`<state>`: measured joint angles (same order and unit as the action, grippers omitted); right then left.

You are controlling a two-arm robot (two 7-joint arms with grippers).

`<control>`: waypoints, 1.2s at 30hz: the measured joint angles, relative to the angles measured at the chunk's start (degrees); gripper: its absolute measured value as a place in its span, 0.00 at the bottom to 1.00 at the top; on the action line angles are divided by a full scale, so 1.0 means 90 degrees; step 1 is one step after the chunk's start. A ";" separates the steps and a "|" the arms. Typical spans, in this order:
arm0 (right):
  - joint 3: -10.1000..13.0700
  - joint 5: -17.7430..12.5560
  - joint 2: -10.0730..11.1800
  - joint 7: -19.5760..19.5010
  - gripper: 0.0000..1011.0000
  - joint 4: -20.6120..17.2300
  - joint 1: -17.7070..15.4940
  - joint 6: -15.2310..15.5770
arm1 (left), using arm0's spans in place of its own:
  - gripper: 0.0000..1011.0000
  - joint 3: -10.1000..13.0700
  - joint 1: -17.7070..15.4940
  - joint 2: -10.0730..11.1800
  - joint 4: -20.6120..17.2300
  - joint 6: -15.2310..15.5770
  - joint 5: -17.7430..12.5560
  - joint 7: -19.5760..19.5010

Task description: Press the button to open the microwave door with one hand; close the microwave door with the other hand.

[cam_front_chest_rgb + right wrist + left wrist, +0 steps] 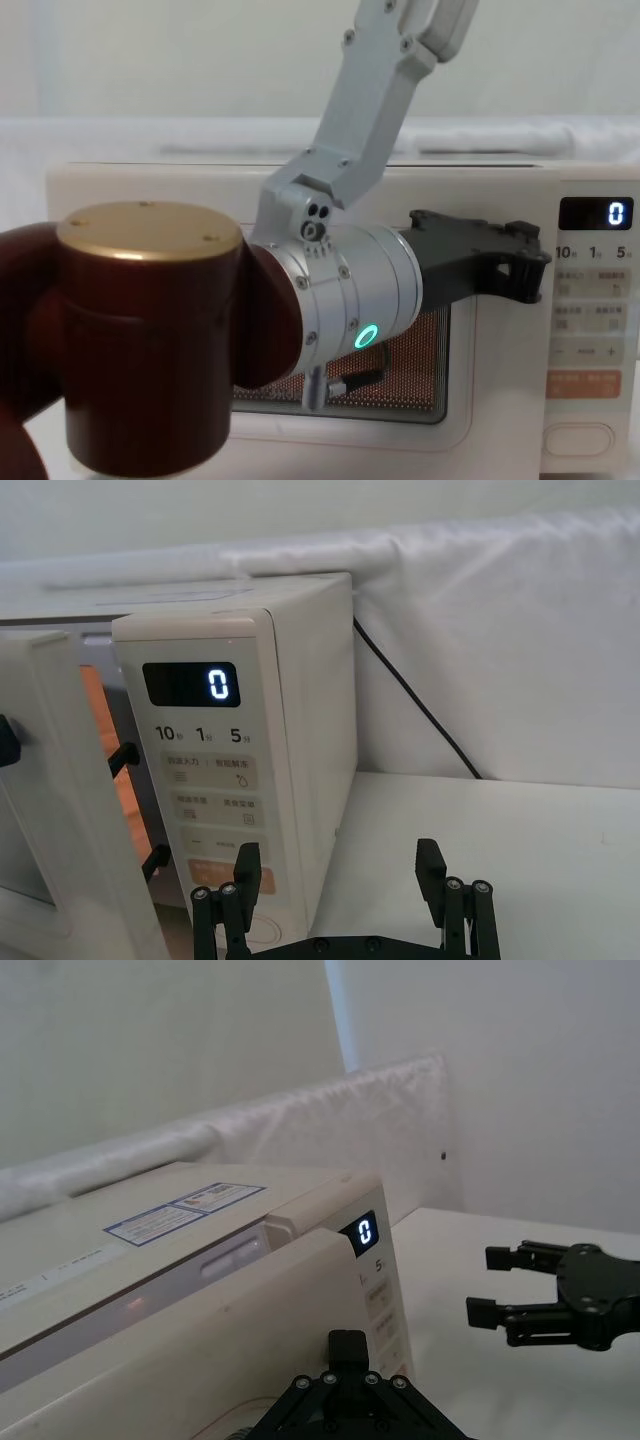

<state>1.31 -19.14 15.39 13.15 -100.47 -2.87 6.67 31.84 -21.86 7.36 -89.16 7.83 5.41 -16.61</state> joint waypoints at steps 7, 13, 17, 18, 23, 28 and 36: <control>0.0000 0.0000 0.0000 0.0000 0.99 0.0000 0.0000 0.0000 | 0.00 -0.0022 -0.0008 -0.0020 0.0112 -0.0131 -0.0341 0.0086; 0.0000 0.0000 0.0000 0.0000 0.99 0.0000 0.0000 0.0000 | 0.00 -0.0037 -0.0007 -0.0019 0.0193 -0.0290 -0.0667 0.0145; 0.0000 0.0000 0.0000 0.0000 0.99 0.0000 0.0000 0.0000 | 0.00 -0.0033 -0.0045 -0.0038 0.0268 -0.0368 -0.0827 0.0141; 0.0000 0.0000 0.0000 0.0000 0.99 0.0000 0.0000 0.0000 | 0.00 -0.0036 -0.0052 -0.0046 0.0282 -0.0377 -0.0842 0.0137; 0.0000 0.0000 0.0000 0.0000 0.99 0.0000 0.0000 0.0000 | 0.00 -0.0079 -0.0144 -0.0136 0.0434 -0.0457 -0.0943 0.0081; 0.0000 0.0000 0.0000 0.0000 0.99 0.0000 0.0000 0.0000 | 0.00 -0.0123 -0.0248 -0.0215 0.0578 -0.0500 -0.0987 0.0035; 0.0000 0.0000 0.0000 0.0000 0.99 0.0000 0.0000 0.0000 | 0.00 -0.0193 -0.0343 -0.0300 0.0740 -0.0537 -0.1021 -0.0005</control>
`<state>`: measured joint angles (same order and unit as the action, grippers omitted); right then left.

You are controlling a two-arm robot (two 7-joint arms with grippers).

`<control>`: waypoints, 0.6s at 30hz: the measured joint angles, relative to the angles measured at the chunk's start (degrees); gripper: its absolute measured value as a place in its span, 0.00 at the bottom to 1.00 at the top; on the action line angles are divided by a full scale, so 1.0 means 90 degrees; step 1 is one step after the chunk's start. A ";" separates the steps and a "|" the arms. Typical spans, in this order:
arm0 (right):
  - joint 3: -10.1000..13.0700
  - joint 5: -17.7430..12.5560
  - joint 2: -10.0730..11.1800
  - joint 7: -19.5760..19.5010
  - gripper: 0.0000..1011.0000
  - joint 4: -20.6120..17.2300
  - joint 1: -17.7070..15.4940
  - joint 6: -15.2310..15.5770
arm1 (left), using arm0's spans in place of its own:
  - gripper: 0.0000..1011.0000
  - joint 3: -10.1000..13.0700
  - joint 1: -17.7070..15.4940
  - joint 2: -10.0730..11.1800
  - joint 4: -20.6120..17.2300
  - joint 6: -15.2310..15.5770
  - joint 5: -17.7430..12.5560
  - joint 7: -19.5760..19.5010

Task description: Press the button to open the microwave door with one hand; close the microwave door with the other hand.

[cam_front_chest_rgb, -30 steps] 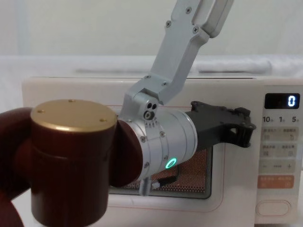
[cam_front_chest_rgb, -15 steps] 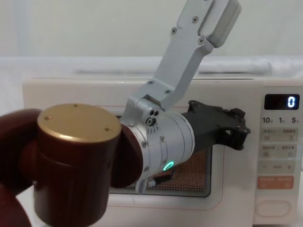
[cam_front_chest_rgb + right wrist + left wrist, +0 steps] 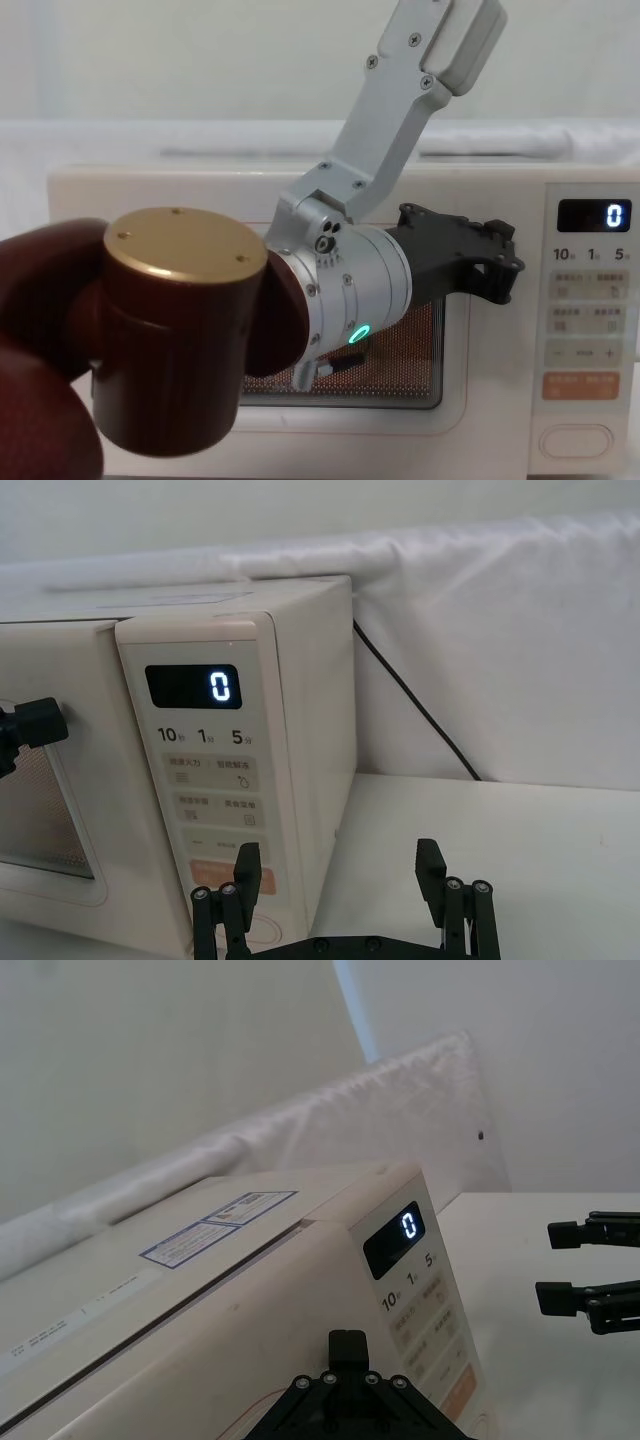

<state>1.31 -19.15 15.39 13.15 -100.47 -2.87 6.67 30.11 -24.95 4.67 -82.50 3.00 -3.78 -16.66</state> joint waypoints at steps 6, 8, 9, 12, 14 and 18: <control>0.0000 0.0000 0.0000 0.0000 0.99 0.0000 0.0000 0.0000 | 0.00 -0.0040 -0.0006 -0.0039 0.0058 -0.0006 -0.0011 0.0002; 0.0000 0.0000 0.0000 0.0000 0.99 0.0000 0.0000 0.0000 | 0.00 -0.0054 -0.0009 -0.0053 0.0081 -0.0007 -0.0011 0.0002; 0.0000 0.0000 0.0000 0.0000 0.99 0.0000 0.0000 0.0000 | 0.00 -0.0058 -0.0011 -0.0060 0.0089 -0.0007 -0.0011 0.0002; 0.0000 0.0000 0.0000 0.0000 0.99 0.0000 0.0000 0.0000 | 0.00 -0.0077 -0.0017 -0.0081 0.0119 -0.0005 -0.0008 0.0002; 0.0000 0.0000 0.0000 0.0000 0.99 0.0000 0.0000 0.0000 | 0.00 -0.0087 -0.0027 -0.0092 0.0136 -0.0004 -0.0003 0.0002; 0.0000 0.0000 0.0000 0.0000 0.99 0.0000 0.0000 0.0000 | 0.00 -0.0101 -0.0046 -0.0110 0.0169 -0.0002 0.0008 0.0002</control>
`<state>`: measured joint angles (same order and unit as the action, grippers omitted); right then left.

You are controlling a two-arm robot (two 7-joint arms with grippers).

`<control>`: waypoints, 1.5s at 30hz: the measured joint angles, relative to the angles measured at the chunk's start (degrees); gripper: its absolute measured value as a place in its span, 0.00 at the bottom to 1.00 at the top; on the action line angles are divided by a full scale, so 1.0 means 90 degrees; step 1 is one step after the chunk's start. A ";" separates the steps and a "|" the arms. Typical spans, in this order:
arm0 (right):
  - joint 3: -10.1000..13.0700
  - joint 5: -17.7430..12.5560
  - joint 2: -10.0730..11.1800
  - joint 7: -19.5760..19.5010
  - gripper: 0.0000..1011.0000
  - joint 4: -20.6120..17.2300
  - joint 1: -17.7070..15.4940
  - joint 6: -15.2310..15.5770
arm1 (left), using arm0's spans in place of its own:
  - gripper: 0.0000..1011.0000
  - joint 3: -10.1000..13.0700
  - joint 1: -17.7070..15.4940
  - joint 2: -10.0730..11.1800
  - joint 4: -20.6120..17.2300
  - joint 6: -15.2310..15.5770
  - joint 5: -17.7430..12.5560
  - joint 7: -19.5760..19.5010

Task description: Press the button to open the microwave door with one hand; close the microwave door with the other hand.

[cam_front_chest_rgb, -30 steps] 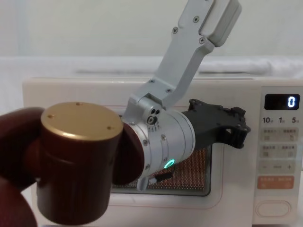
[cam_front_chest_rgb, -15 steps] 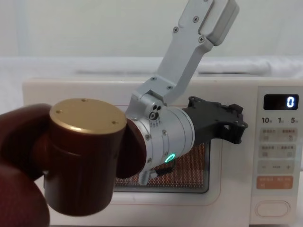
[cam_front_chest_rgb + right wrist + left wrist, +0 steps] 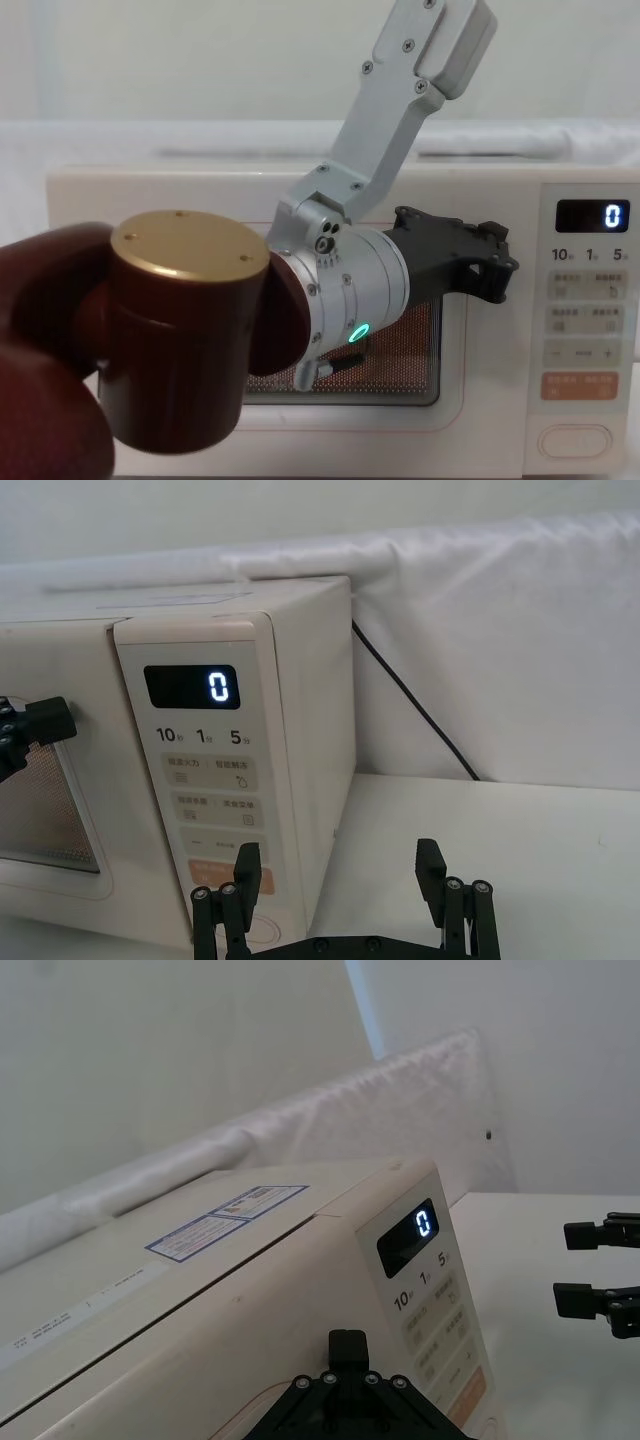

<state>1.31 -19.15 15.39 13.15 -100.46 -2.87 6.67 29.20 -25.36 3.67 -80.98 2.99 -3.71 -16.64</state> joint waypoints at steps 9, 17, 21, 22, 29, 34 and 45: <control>0.0000 0.0000 0.0000 0.0000 0.99 0.0000 0.0000 0.0000 | 0.00 -0.0021 -0.0042 -0.0044 0.0074 0.0002 -0.0005 0.0026; 0.0000 0.0000 0.0000 0.0000 0.99 0.0000 0.0000 0.0000 | 0.00 -0.0023 -0.0006 -0.0066 0.0022 0.0002 0.0026 0.0009; 0.0000 0.0000 0.0000 0.0000 0.99 0.0000 0.0000 0.0000 | 0.00 -0.0003 0.0132 -0.0027 -0.0234 0.0010 0.0108 -0.0066; 0.0000 0.0000 0.0000 0.0000 0.99 0.0000 0.0000 0.0000 | 0.00 0.0000 0.0166 -0.0012 -0.0294 0.0014 0.0123 -0.0081; 0.0000 0.0000 0.0000 0.0000 0.99 0.0000 0.0000 0.0000 | 0.00 0.0001 0.0635 0.0210 -0.0983 0.0162 0.0268 -0.0131; 0.0000 0.0000 0.0000 0.0000 0.99 0.0000 0.0000 0.0000 | 0.00 -0.0078 0.1025 0.0393 -0.1423 0.0259 0.0340 -0.0074; 0.0000 0.0000 0.0000 0.0000 0.99 0.0000 0.0000 0.0000 | 0.00 -0.0604 0.2330 0.0806 -0.2439 0.0383 0.0443 0.0405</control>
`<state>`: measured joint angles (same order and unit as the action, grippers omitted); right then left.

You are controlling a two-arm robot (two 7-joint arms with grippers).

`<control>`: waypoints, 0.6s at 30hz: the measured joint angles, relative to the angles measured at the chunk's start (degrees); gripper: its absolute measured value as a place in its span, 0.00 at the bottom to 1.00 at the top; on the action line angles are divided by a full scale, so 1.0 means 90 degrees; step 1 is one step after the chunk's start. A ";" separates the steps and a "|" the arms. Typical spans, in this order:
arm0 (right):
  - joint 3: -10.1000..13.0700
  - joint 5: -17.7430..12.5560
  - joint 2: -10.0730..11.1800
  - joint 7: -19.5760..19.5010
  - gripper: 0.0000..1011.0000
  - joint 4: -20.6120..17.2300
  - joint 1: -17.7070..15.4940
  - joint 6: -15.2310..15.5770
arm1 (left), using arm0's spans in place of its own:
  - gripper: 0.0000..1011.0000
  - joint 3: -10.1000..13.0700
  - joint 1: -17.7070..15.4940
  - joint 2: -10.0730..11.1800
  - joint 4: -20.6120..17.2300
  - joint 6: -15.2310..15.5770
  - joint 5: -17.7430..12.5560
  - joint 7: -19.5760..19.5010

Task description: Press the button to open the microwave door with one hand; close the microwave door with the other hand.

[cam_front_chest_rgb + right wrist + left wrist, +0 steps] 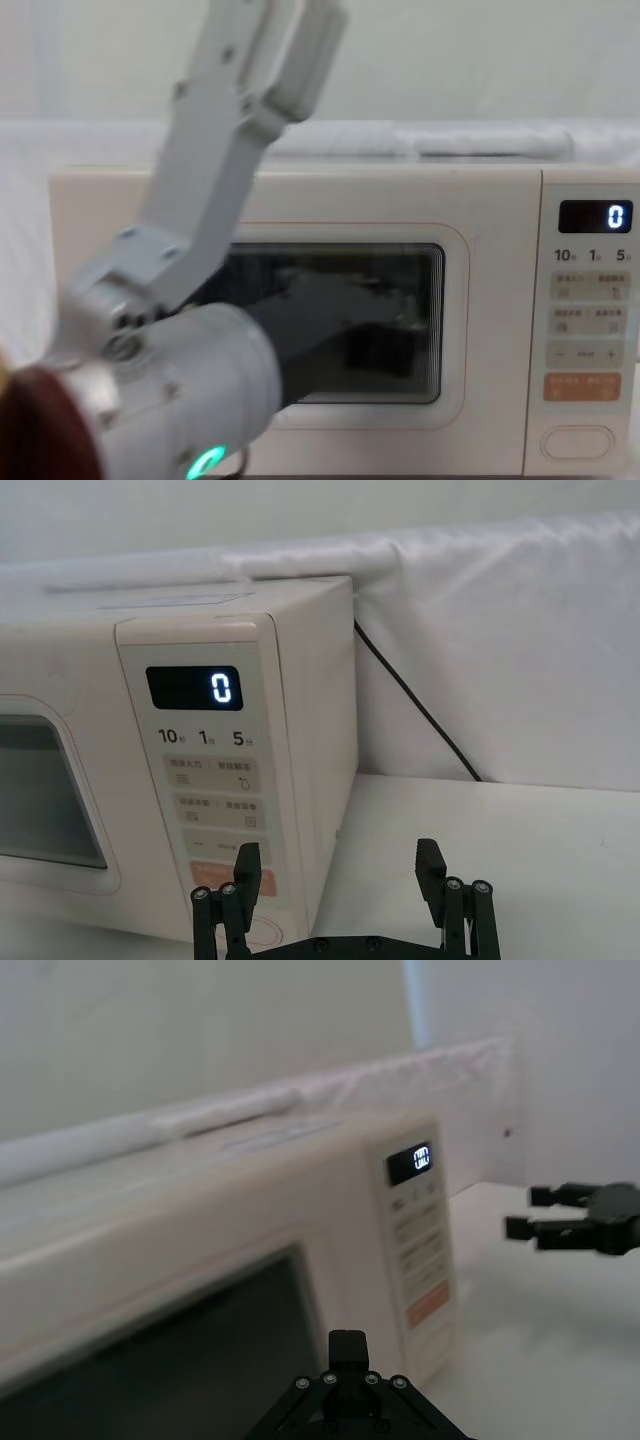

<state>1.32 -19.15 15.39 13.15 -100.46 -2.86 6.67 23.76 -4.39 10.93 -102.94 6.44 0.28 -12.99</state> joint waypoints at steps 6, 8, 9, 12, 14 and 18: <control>0.0000 0.0000 0.0000 0.0000 0.99 0.0000 0.0000 0.0000 | 0.00 -0.0410 0.0601 0.0058 -0.0354 -0.0062 -0.0003 0.0345; 0.0000 0.0000 0.0000 0.0000 0.99 0.0000 0.0000 0.0000 | 0.00 -0.0526 0.0729 0.0057 -0.0427 -0.0095 -0.0016 0.0428; 0.0000 0.0000 0.0000 0.0000 0.99 0.0000 0.0000 0.0000 | 0.00 -0.0648 0.0849 0.0054 -0.0494 -0.0135 -0.0044 0.0526; 0.0000 0.0000 0.0000 0.0000 0.99 0.0000 0.0000 0.0000 | 0.00 -0.0843 0.1030 0.0054 -0.0597 -0.0200 -0.0096 0.0653; 0.0000 0.0000 0.0000 0.0000 0.99 0.0000 0.0000 0.0000 | 0.00 -0.1019 0.1179 0.0054 -0.0678 -0.0241 -0.0131 0.0759; 0.0000 0.0000 0.0000 0.0000 0.99 0.0000 0.0000 0.0000 | 0.00 -0.1406 0.1456 0.0054 -0.0846 -0.0302 -0.0171 0.0931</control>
<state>1.31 -19.14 15.39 13.15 -100.46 -2.86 6.67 11.10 8.71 11.41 -110.55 3.72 -1.26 -4.61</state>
